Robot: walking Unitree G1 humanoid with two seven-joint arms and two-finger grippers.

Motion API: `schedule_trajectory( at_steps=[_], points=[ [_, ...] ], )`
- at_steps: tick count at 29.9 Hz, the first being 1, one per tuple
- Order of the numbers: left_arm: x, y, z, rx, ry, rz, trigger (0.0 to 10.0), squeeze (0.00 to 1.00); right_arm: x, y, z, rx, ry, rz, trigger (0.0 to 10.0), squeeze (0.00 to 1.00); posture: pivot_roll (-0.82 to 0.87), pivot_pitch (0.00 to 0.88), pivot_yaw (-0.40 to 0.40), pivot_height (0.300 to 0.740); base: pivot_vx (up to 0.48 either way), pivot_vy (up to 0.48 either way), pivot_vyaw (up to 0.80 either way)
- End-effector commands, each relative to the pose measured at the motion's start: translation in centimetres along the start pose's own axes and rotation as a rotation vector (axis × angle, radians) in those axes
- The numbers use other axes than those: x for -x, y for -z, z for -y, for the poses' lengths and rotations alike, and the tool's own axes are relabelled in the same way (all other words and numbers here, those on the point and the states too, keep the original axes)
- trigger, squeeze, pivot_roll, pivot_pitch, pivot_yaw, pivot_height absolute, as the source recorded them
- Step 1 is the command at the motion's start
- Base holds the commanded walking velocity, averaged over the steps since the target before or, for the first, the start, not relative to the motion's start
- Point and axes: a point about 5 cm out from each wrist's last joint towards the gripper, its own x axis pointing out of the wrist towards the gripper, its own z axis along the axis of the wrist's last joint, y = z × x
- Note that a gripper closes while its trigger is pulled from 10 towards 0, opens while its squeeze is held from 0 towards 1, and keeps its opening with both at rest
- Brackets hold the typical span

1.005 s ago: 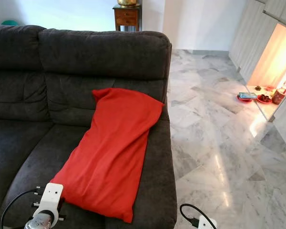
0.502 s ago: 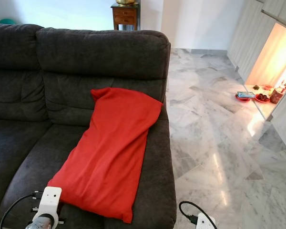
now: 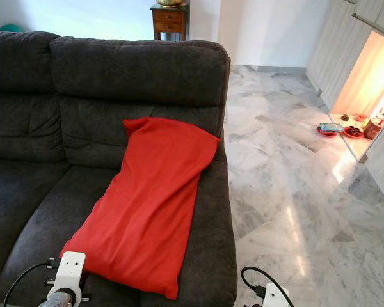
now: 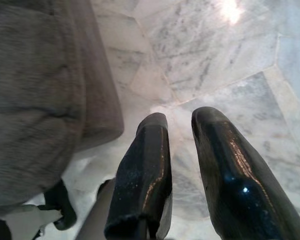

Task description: Move the pillow to the sofa from floor

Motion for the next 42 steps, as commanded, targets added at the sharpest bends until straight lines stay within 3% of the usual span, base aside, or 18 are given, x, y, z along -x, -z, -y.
schedule_trajectory(
  at_steps=[1, 13, 24, 42],
  points=[
    [0.0, 0.2, -0.3, 0.025, -0.02, -0.012, 10.0, 0.0, 0.0, 0.1, 0.8, -0.017, 0.015, -0.015, 10.0, 0.0, 0.07, 0.0, -0.052, 0.74, 0.0, 0.0, 0.0],
    [0.2, 0.8, -0.4, 0.042, -0.036, -0.031, 10.0, 0.0, -0.2, -0.5, 0.0, -0.007, -0.003, -0.012, 10.0, 0.0, 0.08, 0.0, -0.062, 0.74, 0.0, 0.0, 0.0],
    [0.2, 0.7, -0.4, 0.048, -0.033, -0.026, 10.0, 0.0, -0.4, -1.0, -1.1, 0.0, -0.01, -0.023, 10.0, 0.0, 0.08, 0.0, -0.063, 0.74, -0.267, 0.0, 0.0],
    [0.3, 1.0, -0.3, 0.046, -0.031, -0.036, 10.0, 0.0, -0.2, -0.3, -0.7, 0.007, -0.01, -0.035, 10.0, 0.0, 0.08, 0.0, -0.071, 0.74, -0.289, 0.0, 0.0]
  ],
)
